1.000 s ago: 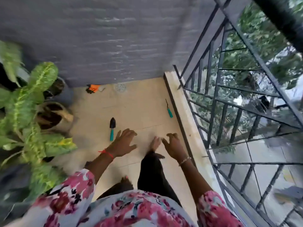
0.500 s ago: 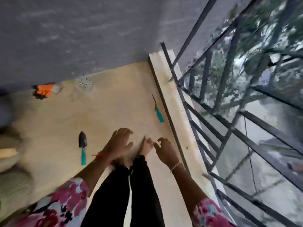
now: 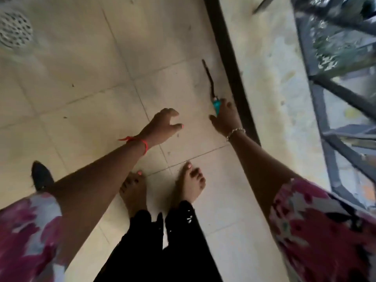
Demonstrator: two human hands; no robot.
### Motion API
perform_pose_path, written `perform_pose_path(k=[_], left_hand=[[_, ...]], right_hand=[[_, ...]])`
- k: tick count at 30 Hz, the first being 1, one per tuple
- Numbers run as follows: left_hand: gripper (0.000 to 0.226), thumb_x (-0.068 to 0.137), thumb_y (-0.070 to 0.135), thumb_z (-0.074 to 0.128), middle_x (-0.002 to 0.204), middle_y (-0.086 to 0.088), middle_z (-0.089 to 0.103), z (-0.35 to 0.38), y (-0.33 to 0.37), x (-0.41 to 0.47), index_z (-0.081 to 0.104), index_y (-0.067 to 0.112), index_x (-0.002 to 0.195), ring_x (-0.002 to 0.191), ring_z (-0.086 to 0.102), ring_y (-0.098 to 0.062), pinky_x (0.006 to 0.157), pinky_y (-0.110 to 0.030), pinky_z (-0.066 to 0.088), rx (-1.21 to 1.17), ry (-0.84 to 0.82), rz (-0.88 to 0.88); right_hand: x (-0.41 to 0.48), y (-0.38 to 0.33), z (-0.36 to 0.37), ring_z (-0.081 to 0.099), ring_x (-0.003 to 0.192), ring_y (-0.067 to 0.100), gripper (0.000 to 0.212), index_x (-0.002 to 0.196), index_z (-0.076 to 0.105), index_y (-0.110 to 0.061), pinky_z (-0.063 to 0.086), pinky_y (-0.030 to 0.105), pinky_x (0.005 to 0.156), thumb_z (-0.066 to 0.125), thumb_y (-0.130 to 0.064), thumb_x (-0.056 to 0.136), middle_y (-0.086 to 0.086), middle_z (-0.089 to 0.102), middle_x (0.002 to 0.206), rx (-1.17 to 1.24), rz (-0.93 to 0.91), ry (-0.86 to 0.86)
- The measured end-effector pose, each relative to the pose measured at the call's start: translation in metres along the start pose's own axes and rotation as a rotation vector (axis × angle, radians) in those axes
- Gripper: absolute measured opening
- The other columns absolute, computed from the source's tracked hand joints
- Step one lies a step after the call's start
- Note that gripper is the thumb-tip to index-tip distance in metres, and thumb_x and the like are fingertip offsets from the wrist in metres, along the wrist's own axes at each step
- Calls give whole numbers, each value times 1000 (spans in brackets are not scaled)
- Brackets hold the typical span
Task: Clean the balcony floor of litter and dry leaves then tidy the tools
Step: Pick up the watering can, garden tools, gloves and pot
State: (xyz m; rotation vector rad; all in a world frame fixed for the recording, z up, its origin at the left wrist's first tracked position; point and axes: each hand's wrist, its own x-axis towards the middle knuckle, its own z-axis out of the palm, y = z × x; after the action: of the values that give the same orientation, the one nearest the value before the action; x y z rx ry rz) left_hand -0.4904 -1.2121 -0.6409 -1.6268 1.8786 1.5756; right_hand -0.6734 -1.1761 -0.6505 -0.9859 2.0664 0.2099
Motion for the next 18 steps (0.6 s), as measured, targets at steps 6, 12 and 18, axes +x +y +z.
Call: perform_pose_path(k=[6, 12, 18], left_hand=[[35, 90, 22, 60, 123, -3, 56, -9, -18, 10, 55, 8, 122, 102, 53, -15, 78, -17, 35, -115, -24, -49], [30, 89, 19, 62, 117, -9, 61, -48, 31, -22, 58, 6, 116, 104, 56, -19, 74, -17, 35, -283, 13, -118], [37, 90, 19, 60, 119, -8, 60, -135, 154, -104, 51, 10, 125, 104, 57, -17, 84, -33, 44, -625, -76, -133]], right_hand=[[31, -1, 16, 47, 119, 39, 51, 138, 33, -5, 41, 40, 93, 47, -2, 89, 22, 45, 133, 46, 81, 6], [-31, -35, -27, 56, 106, 33, 41, 120, 51, -4, 38, 27, 72, 59, 4, 80, 20, 59, 116, 231, 58, -88], [-136, -101, -147, 54, 105, 22, 49, 124, 54, -10, 36, 21, 74, 63, 4, 78, 10, 60, 111, 368, -102, -72]])
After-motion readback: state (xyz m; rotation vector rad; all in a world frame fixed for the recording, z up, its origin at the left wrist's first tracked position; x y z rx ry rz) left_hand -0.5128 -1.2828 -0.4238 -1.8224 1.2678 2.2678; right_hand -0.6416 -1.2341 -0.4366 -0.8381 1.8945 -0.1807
